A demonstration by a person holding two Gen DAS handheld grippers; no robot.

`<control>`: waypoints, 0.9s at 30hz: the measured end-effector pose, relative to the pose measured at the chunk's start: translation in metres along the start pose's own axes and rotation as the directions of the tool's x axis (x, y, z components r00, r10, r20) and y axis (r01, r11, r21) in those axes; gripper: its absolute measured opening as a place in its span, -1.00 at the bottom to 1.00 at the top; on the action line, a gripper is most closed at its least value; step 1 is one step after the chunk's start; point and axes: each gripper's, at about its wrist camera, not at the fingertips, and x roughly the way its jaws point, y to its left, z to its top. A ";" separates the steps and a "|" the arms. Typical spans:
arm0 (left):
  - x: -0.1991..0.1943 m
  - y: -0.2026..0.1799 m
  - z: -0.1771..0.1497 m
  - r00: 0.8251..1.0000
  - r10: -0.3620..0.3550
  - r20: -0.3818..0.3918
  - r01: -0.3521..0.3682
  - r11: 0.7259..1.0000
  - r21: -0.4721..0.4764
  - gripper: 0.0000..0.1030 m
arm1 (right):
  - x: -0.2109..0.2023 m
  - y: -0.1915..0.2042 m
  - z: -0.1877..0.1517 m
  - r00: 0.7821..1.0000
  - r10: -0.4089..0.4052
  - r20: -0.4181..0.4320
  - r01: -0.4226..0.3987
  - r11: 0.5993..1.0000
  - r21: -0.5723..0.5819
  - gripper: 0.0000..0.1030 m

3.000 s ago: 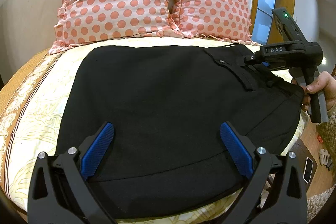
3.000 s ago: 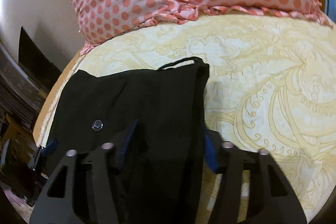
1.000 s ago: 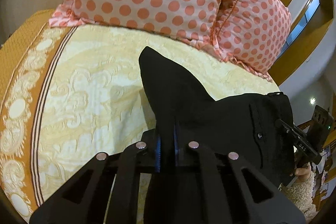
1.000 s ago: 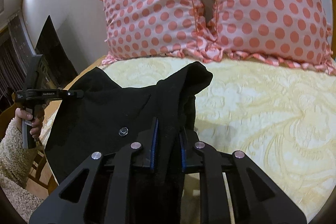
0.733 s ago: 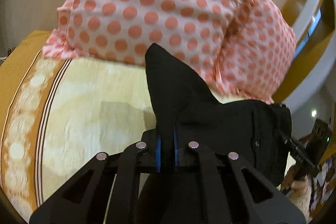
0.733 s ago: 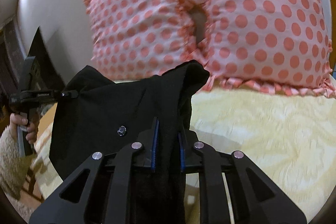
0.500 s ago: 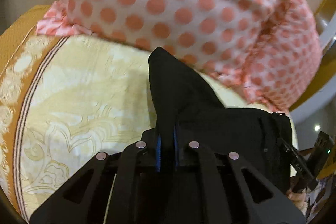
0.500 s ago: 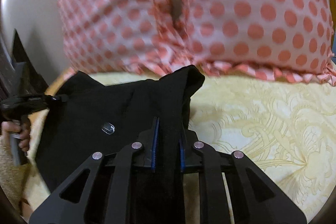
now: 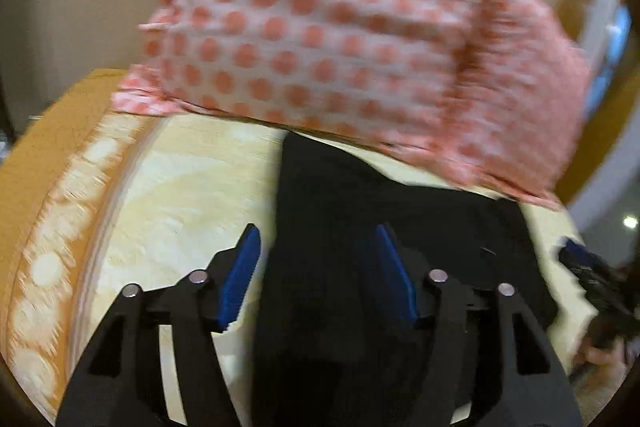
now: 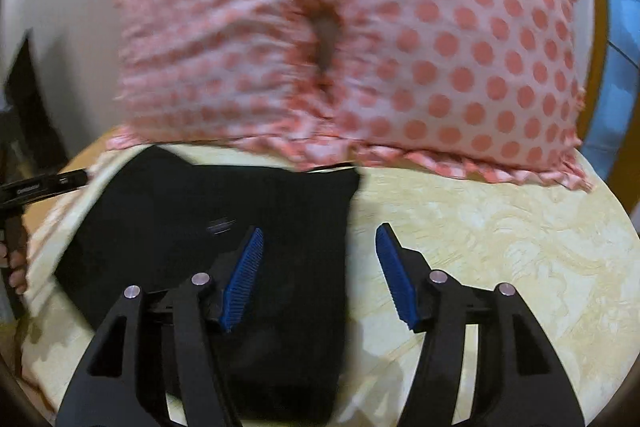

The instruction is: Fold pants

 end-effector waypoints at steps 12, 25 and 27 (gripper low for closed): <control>0.030 -0.052 -0.070 0.969 -0.086 -0.231 0.119 0.984 0.132 0.38 | 0.021 0.056 -0.050 0.976 0.011 -0.219 -0.038 0.992 -0.122 0.25; -0.014 -0.074 -0.100 0.995 0.051 -0.089 -0.025 0.963 0.270 0.96 | -0.027 0.069 -0.056 0.995 0.007 -0.097 -0.010 1.000 -0.029 0.97; -0.029 -0.070 -0.109 0.995 0.095 -0.043 -0.080 0.955 0.284 0.96 | -0.044 0.070 -0.063 0.999 -0.018 -0.050 0.018 1.000 -0.003 0.97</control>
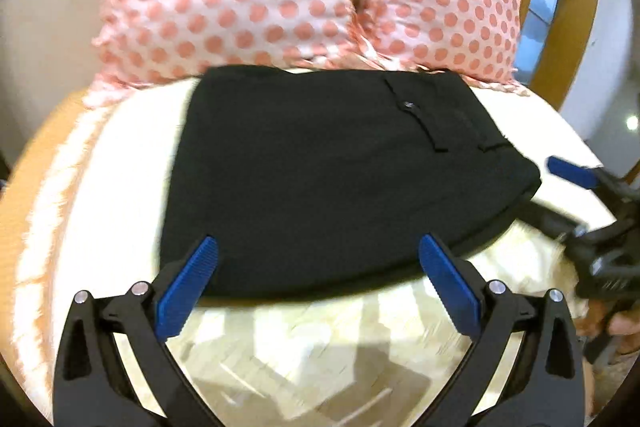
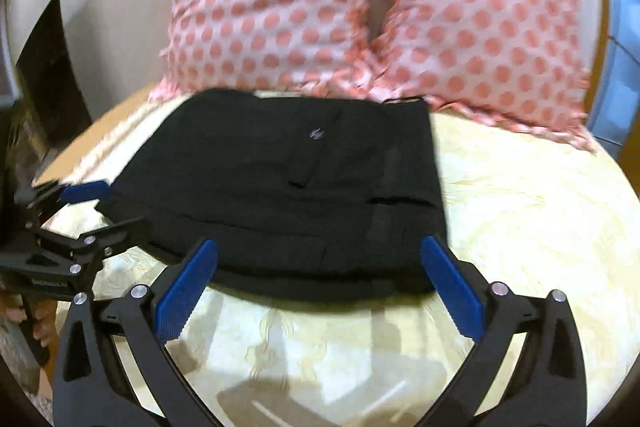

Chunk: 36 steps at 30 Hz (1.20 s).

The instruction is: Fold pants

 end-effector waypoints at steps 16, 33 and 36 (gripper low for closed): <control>-0.018 0.025 -0.060 0.989 0.144 -0.037 -0.148 0.981 -0.130 0.96 | -0.004 0.017 -0.057 0.996 -0.071 -0.054 0.077 0.992 0.101 0.97; -0.016 0.021 -0.074 0.987 0.163 0.003 -0.162 0.984 -0.074 0.97 | 0.000 0.029 -0.074 0.992 -0.118 -0.054 0.121 0.992 0.046 0.97; -0.016 0.021 -0.074 0.986 0.167 0.006 -0.166 0.983 -0.079 0.97 | -0.001 0.028 -0.075 0.992 -0.121 -0.047 0.123 0.991 0.050 0.97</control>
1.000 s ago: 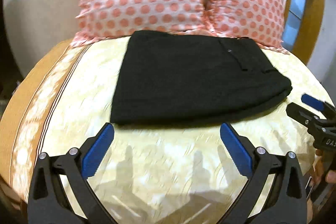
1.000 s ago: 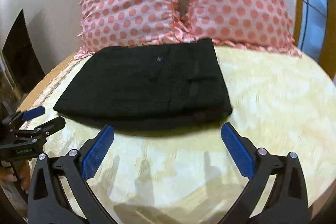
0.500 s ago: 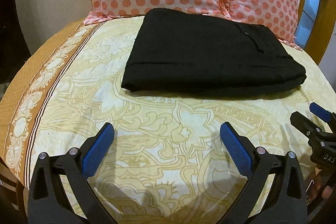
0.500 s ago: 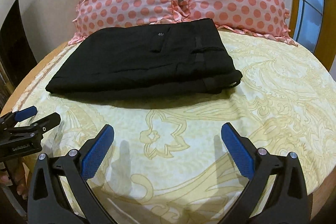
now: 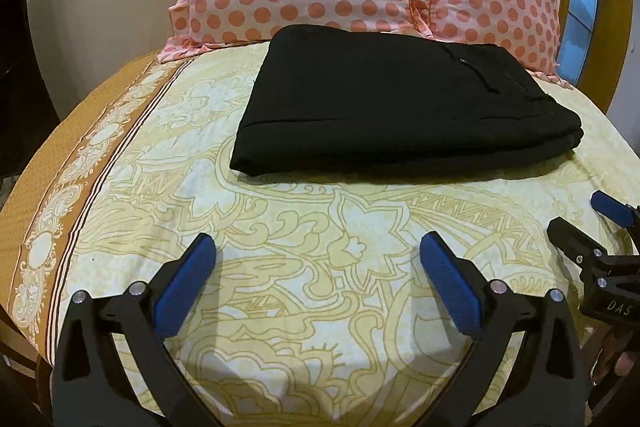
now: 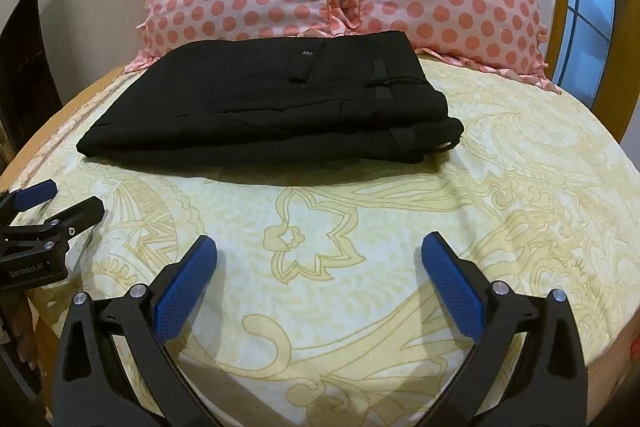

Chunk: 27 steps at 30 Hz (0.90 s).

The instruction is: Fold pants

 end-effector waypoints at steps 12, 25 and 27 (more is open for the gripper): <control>0.000 0.000 0.001 1.000 0.001 -0.007 -0.001 1.000 -0.001 0.97 | 0.000 0.000 -0.001 1.000 -0.001 0.003 0.001 1.000 0.001 0.97; 0.000 0.000 0.000 1.000 0.000 -0.007 0.000 1.000 0.000 0.97 | 0.000 -0.001 -0.001 1.000 -0.001 0.004 0.001 1.000 0.001 0.97; 0.000 0.000 0.000 1.000 0.000 -0.007 0.000 1.000 0.000 0.97 | 0.000 0.000 -0.001 1.000 -0.002 0.004 0.002 1.000 0.001 0.97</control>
